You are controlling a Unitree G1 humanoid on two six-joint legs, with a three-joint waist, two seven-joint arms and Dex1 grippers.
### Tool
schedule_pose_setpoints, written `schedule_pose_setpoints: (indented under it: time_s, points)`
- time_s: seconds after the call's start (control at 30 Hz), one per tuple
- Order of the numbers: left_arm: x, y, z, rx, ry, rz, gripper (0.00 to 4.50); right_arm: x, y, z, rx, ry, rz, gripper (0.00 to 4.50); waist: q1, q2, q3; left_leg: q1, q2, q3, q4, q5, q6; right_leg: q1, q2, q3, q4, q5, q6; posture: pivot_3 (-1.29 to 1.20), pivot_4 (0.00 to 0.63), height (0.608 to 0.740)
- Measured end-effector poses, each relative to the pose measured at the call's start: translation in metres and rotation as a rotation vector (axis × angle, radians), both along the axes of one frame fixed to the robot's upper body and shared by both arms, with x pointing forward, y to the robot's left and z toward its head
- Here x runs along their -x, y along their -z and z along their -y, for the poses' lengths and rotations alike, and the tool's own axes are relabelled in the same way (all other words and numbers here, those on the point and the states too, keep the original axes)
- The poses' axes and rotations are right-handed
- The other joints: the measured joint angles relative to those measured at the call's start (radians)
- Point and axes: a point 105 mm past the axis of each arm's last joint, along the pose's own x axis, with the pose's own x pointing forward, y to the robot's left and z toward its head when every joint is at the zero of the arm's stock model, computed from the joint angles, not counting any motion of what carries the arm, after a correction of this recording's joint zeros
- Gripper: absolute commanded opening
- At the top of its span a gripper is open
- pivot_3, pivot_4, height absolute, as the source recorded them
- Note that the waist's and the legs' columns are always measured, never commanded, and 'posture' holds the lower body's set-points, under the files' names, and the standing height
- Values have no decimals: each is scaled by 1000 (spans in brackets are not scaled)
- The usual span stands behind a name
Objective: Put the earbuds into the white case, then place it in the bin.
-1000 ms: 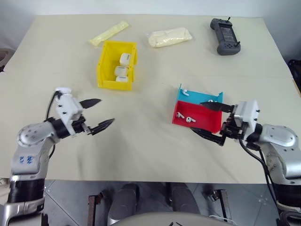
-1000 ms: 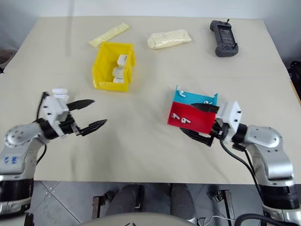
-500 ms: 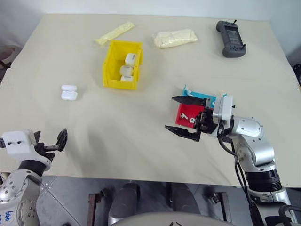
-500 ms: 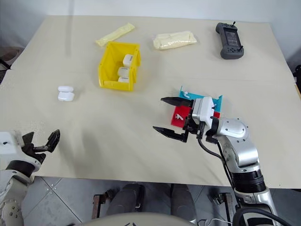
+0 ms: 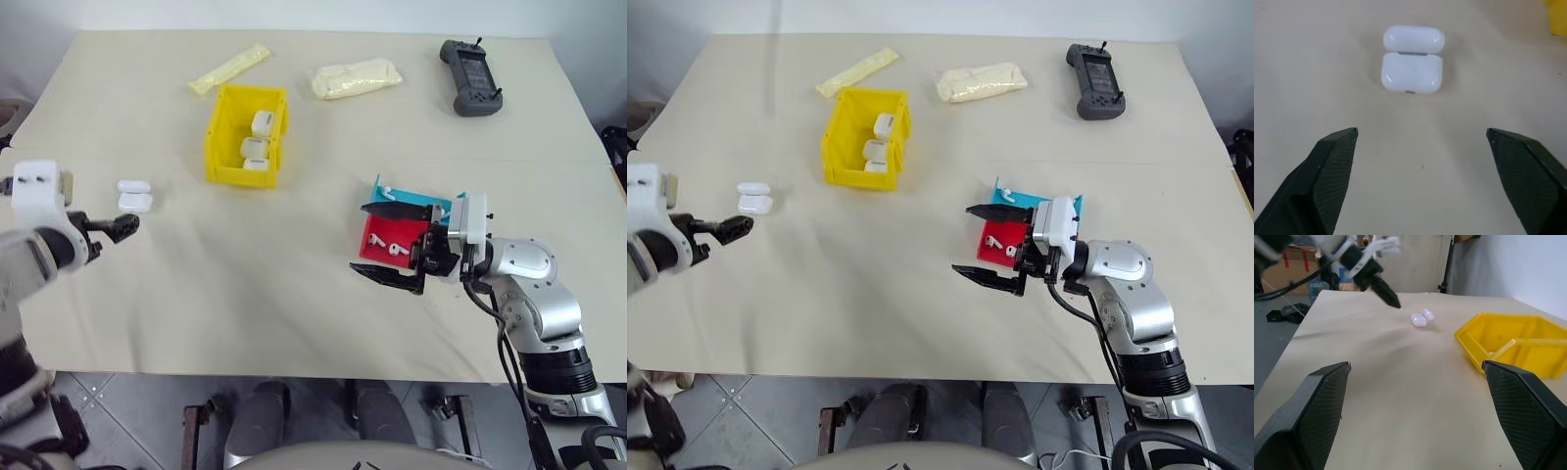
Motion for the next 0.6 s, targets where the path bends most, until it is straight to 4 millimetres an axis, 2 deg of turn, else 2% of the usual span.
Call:
schedule_pose_setpoints:
  time_s: [0.13,0.33,0.6]
  points:
    - [-22,2,-8,-8,4,-96,4468,0,-1,-1,-3,6,2,4500,-1,0,0,-1,0,0,0,0,0,-1,0,-1,1,0,0,0,150,740]
    - [-49,7,-7,46,43,-135,4468,1,-3,-3,-10,15,11,4500,3,0,0,-1,0,1,1,0,0,-2,-1,-2,6,0,0,0,150,740]
    - [-69,11,-8,55,45,-174,4468,1,-4,-5,-22,36,6,4500,2,0,0,-2,-1,1,2,0,0,-3,-1,-3,7,0,0,0,150,740]
